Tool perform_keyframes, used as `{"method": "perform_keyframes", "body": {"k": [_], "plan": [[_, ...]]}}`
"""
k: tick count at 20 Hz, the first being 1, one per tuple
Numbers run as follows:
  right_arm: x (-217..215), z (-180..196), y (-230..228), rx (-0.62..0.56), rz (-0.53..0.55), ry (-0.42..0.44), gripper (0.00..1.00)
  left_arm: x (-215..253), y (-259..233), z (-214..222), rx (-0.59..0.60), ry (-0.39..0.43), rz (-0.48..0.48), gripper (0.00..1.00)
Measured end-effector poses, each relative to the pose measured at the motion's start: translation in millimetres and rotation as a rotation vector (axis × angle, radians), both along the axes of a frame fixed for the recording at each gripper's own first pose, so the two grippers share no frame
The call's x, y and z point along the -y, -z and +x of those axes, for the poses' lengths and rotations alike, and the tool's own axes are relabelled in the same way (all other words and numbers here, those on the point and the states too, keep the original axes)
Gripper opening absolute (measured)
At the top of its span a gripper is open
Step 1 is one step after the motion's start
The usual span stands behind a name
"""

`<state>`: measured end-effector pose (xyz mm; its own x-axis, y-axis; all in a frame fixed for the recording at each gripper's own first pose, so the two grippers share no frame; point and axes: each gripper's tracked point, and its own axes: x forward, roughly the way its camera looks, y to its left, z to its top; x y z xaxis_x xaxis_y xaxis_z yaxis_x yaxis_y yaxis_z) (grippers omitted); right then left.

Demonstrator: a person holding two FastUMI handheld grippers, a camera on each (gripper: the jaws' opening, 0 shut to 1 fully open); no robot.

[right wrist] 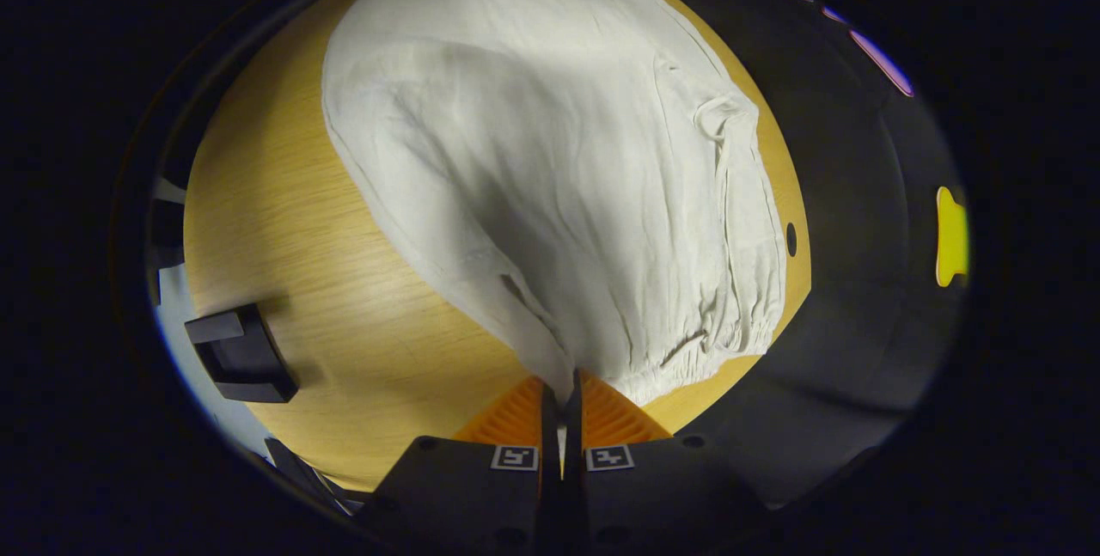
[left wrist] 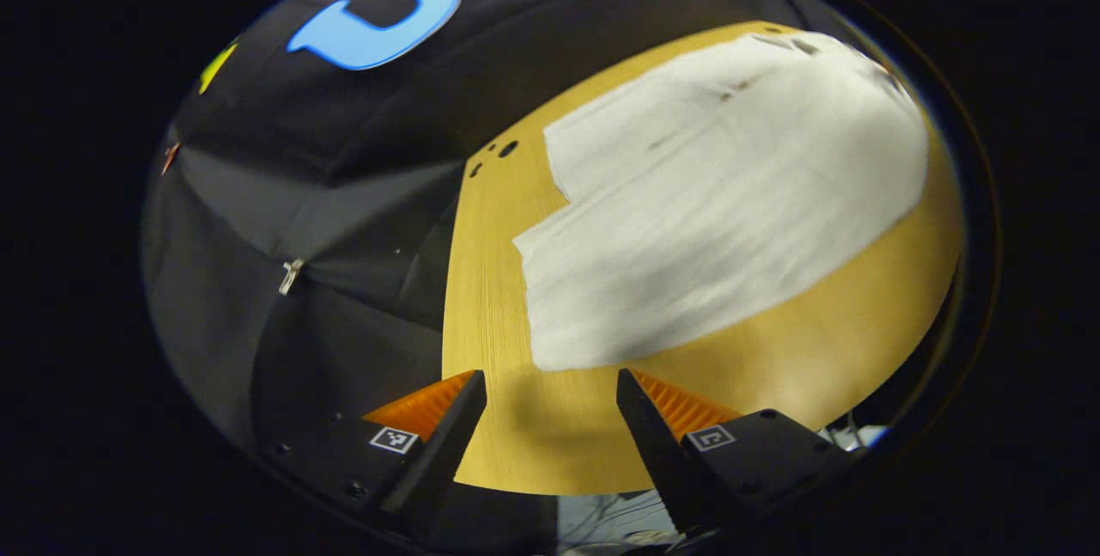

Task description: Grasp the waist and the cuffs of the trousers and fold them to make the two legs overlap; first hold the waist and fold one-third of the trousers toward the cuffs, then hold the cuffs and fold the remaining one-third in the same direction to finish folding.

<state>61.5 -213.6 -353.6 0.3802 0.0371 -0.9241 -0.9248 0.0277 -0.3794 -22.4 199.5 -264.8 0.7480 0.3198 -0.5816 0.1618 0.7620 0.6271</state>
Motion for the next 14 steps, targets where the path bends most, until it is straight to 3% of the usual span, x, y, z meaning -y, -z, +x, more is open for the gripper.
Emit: {"method": "perform_keyframes", "body": {"k": [5,8,11,14], "plan": [[0,-1,0,-0.003,-0.015,0.000,0.05,-8,33,29,-0.213,0.261,0.269,0.97],[0,0,0,-0.004,-0.016,0.001,0.05,-15,29,53,-0.242,0.383,0.454,0.89],[0,0,0,0.000,-0.020,-0.002,0.05,-2,31,60,-0.291,0.472,0.467,0.80],[0,0,-1,0.001,-0.021,-0.003,0.05,1,34,73,-0.356,0.532,0.460,0.63]]}}
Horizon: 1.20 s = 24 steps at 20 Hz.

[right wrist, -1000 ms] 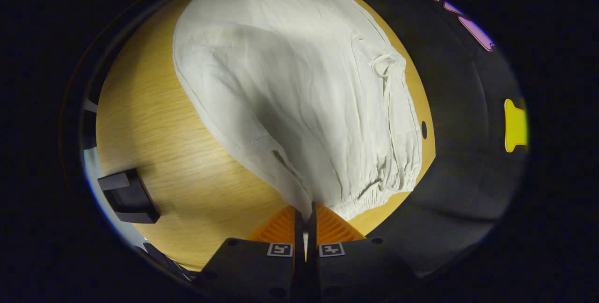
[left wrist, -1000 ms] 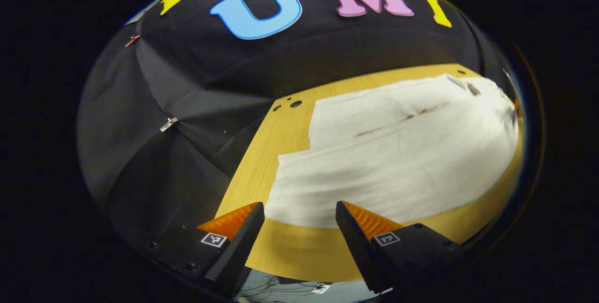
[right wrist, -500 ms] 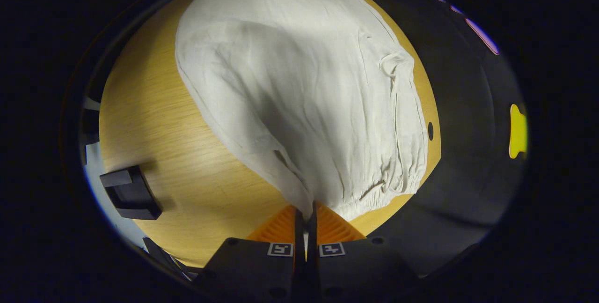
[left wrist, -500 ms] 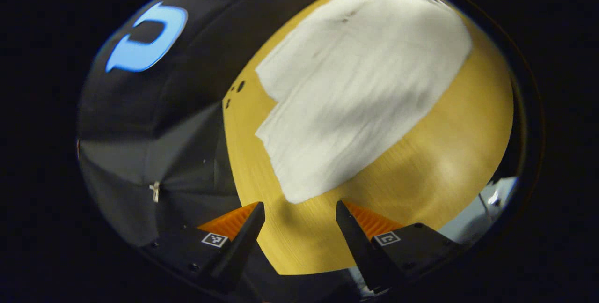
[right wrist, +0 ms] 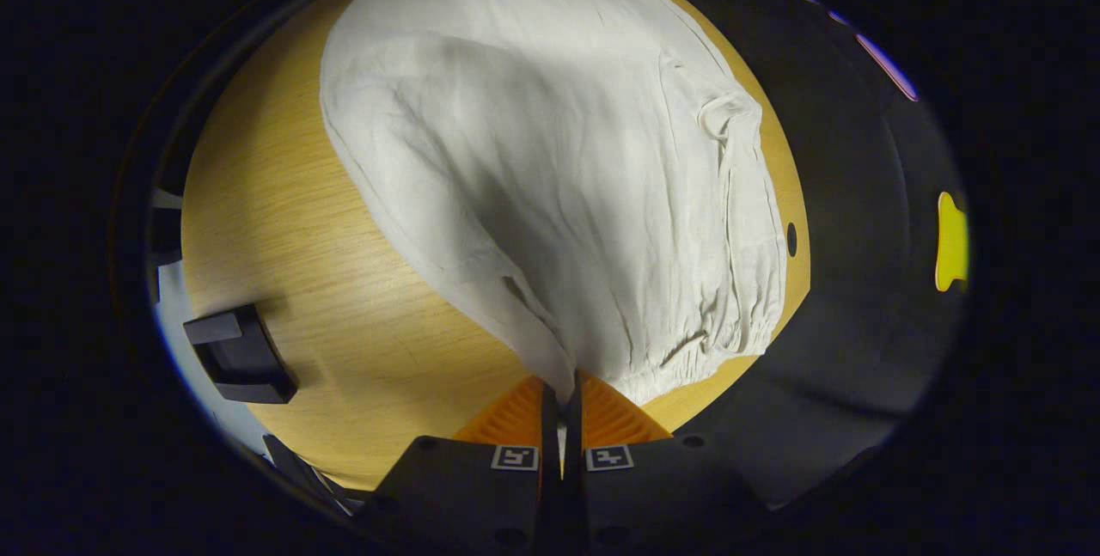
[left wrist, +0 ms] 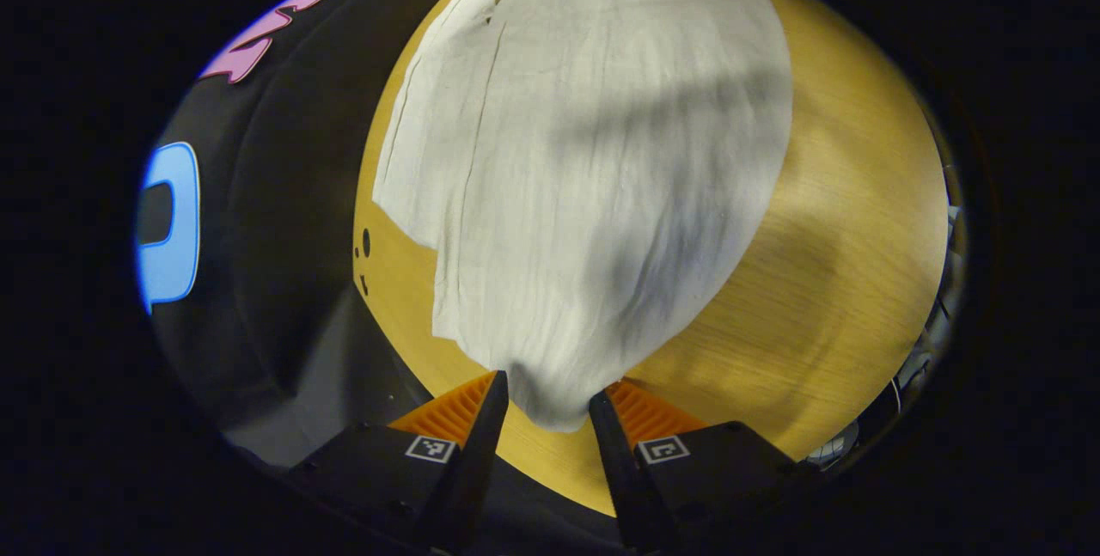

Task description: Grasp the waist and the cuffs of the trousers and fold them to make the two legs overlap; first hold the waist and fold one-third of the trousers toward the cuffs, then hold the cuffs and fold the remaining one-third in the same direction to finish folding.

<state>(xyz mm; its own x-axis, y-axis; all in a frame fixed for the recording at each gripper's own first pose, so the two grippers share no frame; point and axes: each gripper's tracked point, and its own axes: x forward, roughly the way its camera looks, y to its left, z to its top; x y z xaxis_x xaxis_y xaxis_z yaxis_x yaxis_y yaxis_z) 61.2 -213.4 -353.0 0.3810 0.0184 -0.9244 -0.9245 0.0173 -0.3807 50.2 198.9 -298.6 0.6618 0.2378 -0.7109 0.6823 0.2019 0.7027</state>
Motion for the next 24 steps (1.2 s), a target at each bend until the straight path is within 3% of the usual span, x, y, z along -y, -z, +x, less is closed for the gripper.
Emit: {"method": "perform_keyframes", "body": {"k": [3,4,5,6,10,13,20,24], "plan": [[0,1,1,0.001,0.001,-0.003,0.05,6,5,-4,-0.063,-0.012,0.007,0.48],[0,1,0,0.001,0.000,-0.003,0.05,7,6,-2,-0.072,-0.010,0.011,0.32],[0,0,0,0.002,-0.001,-0.002,0.05,9,7,-2,-0.075,-0.011,0.014,0.25],[-1,1,0,0.005,-0.002,-0.005,0.05,7,7,2,-0.076,-0.013,0.016,0.12],[1,0,0,0.012,-0.002,-0.018,0.05,4,8,4,-0.074,-0.053,0.009,0.07],[6,4,-1,0.013,-0.004,0.007,0.05,10,11,2,-0.086,-0.083,-0.064,0.05],[6,15,-30,0.087,0.067,0.094,0.05,21,-17,8,0.083,-0.141,-0.201,0.02],[-3,40,-59,0.180,0.142,0.155,0.05,29,-55,22,0.195,-0.148,-0.219,0.06]]}}
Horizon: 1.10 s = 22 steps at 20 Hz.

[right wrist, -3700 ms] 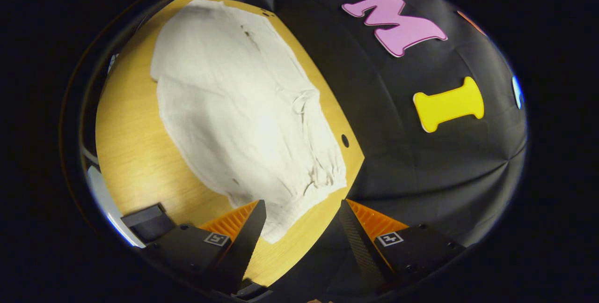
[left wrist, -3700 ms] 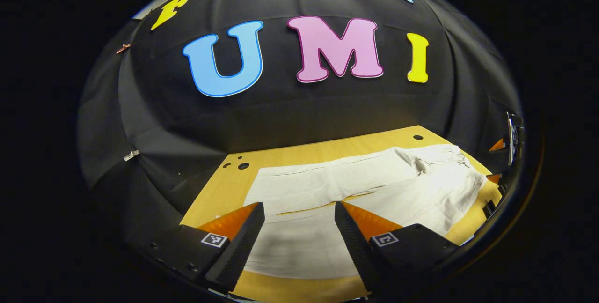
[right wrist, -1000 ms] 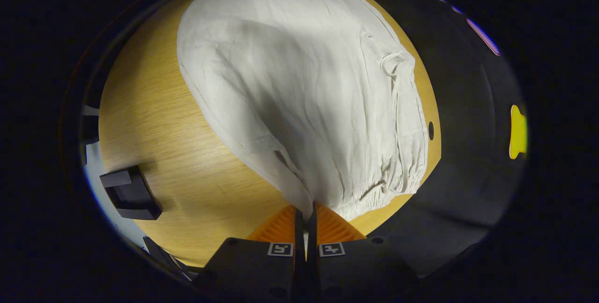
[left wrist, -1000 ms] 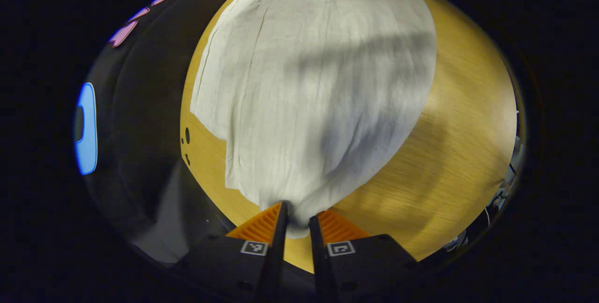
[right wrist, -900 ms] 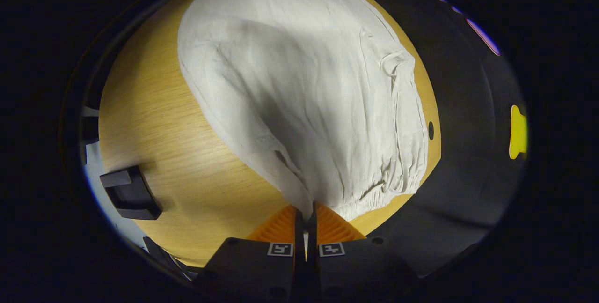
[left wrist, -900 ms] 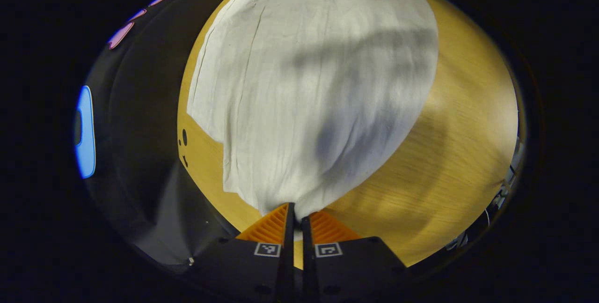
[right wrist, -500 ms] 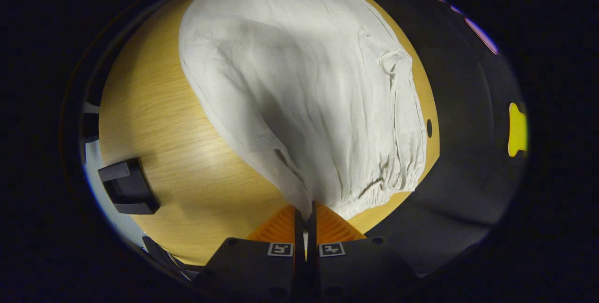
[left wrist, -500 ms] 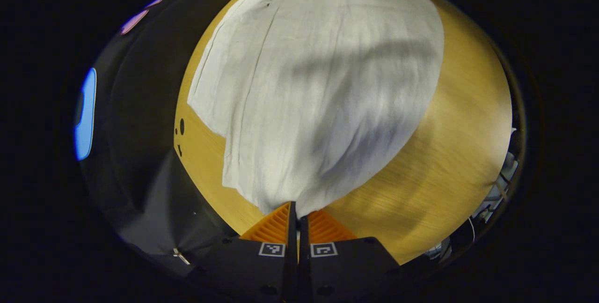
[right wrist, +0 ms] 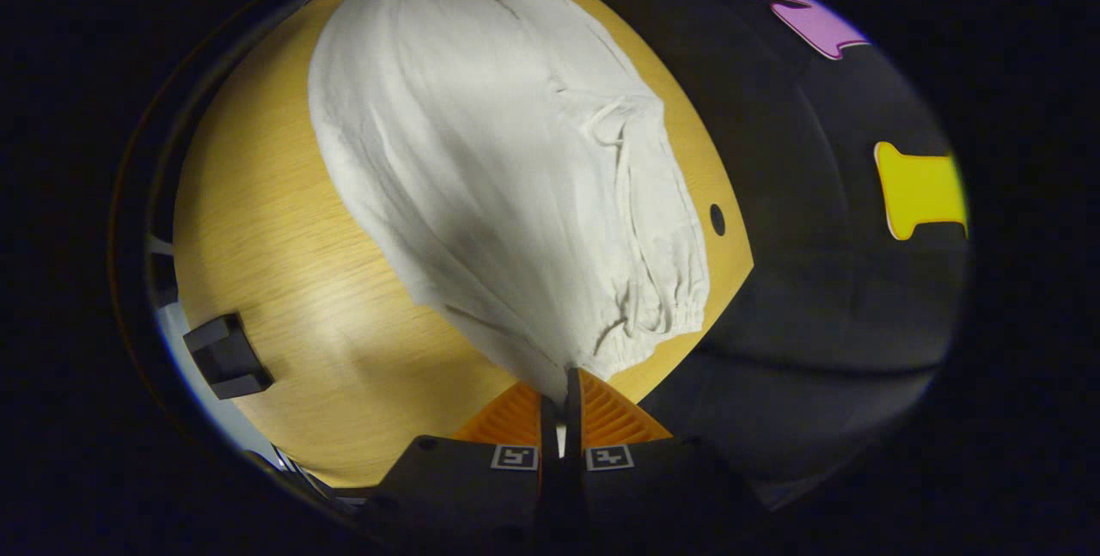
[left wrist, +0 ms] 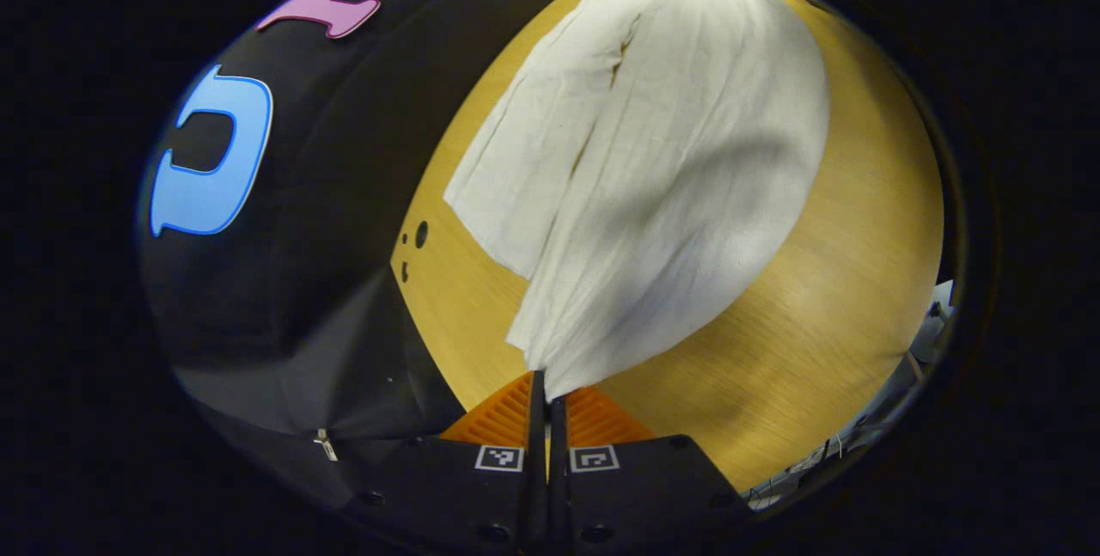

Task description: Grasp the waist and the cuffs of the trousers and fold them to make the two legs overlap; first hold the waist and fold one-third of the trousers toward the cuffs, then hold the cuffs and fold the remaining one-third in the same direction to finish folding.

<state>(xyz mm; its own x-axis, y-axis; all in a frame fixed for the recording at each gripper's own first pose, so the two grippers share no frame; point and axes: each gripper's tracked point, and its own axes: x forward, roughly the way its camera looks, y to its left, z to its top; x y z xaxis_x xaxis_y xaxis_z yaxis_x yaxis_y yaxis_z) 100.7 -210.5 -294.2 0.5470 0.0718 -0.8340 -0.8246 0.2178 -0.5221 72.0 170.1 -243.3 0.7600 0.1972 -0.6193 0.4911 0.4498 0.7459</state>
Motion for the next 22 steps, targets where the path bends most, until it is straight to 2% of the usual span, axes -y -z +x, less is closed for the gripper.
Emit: {"method": "perform_keyframes", "body": {"k": [4,8,12,14,16,18,20,21,22], "plan": [[-5,48,-34,0.084,0.076,0.097,0.05,-4,-36,50,0.116,-0.044,-0.056,0.05],[-29,107,-69,0.151,0.220,0.225,0.05,3,-72,107,0.206,-0.083,-0.069,0.05],[-51,175,-86,0.176,0.367,0.375,0.05,13,-83,171,0.264,-0.145,-0.180,0.05],[-67,204,-78,0.156,0.473,0.485,0.05,19,-81,203,0.288,-0.182,-0.240,0.05],[-73,224,-66,0.143,0.526,0.586,0.05,23,-71,230,0.299,-0.251,-0.331,0.05],[-72,233,-50,0.129,0.525,0.653,0.05,22,-57,253,0.315,-0.325,-0.417,0.05],[-66,237,-22,0.074,0.516,0.737,0.05,17,-45,269,0.323,-0.391,-0.450,0.05],[-63,240,-9,0.058,0.509,0.775,0.00,12,-34,276,0.317,-0.416,-0.455,0.05],[-59,238,-1,0.042,0.509,0.815,0.06,10,-26,280,0.312,-0.433,-0.456,0.06]]}}
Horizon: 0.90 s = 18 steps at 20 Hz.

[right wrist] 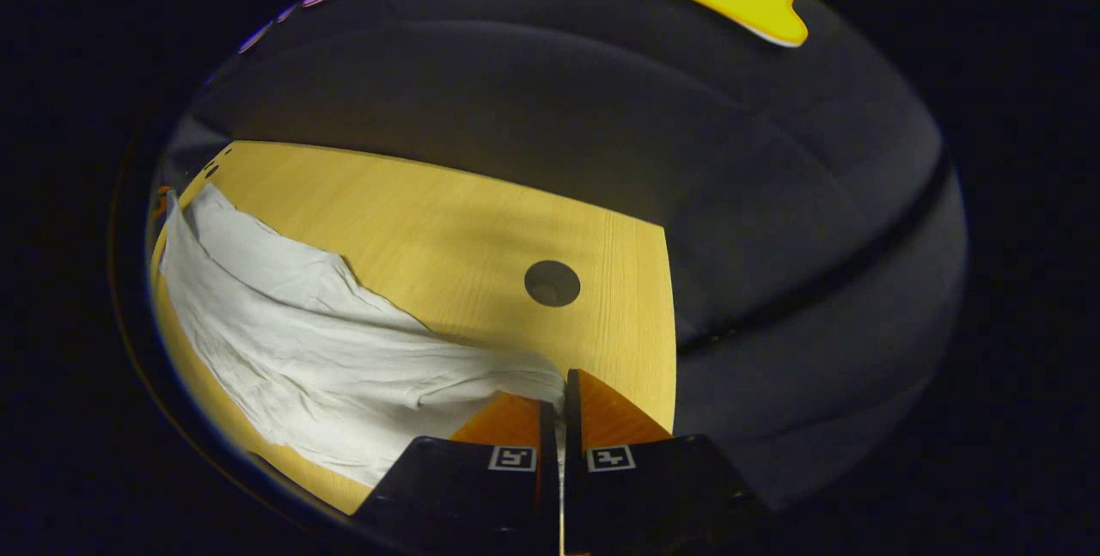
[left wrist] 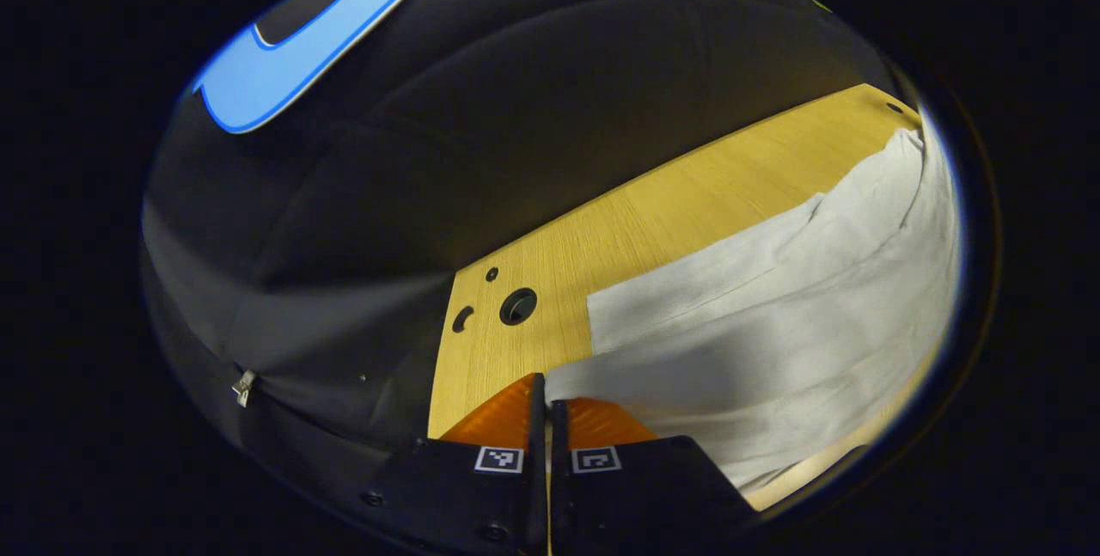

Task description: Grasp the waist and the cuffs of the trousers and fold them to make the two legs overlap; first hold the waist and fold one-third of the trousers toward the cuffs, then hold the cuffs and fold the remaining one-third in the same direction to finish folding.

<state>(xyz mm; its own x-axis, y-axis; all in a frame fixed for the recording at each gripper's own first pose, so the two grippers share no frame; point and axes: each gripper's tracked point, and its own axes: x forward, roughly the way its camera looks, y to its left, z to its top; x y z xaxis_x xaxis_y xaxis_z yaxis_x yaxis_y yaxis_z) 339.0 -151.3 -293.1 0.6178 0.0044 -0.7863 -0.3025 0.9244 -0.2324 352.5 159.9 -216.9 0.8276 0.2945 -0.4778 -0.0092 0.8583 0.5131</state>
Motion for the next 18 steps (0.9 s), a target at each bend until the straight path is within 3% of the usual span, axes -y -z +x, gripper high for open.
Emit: {"method": "perform_keyframes", "body": {"k": [2,3,4,5,7,8,10,13,18], "plan": [[-4,-1,3,-0.028,0.063,0.064,0.14,4,8,2,-0.009,-0.011,-0.018,0.08],[-6,-1,2,-0.035,0.098,0.091,0.24,7,7,-1,-0.006,-0.016,-0.027,0.08],[-6,-1,0,-0.038,0.132,0.112,0.28,11,5,-4,0.000,-0.023,-0.032,0.17],[-5,-1,-3,-0.030,0.154,0.133,0.51,16,1,-9,0.001,-0.008,-0.049,0.28],[3,-1,-18,0.010,0.187,0.179,0.98,33,-8,-14,0.024,0.029,-0.098,0.65],[10,-7,-24,0.027,0.193,0.208,0.98,40,-18,-20,0.045,0.035,-0.118,0.84],[25,-15,-36,0.072,0.219,0.274,0.98,45,-33,-29,0.092,0.034,-0.176,0.94],[30,-29,-39,0.120,0.343,0.363,0.99,65,-56,-57,0.166,0.031,-0.251,0.97],[49,-55,-24,0.164,0.384,0.533,0.99,86,-82,-114,0.227,0.012,-0.300,0.96]]}}
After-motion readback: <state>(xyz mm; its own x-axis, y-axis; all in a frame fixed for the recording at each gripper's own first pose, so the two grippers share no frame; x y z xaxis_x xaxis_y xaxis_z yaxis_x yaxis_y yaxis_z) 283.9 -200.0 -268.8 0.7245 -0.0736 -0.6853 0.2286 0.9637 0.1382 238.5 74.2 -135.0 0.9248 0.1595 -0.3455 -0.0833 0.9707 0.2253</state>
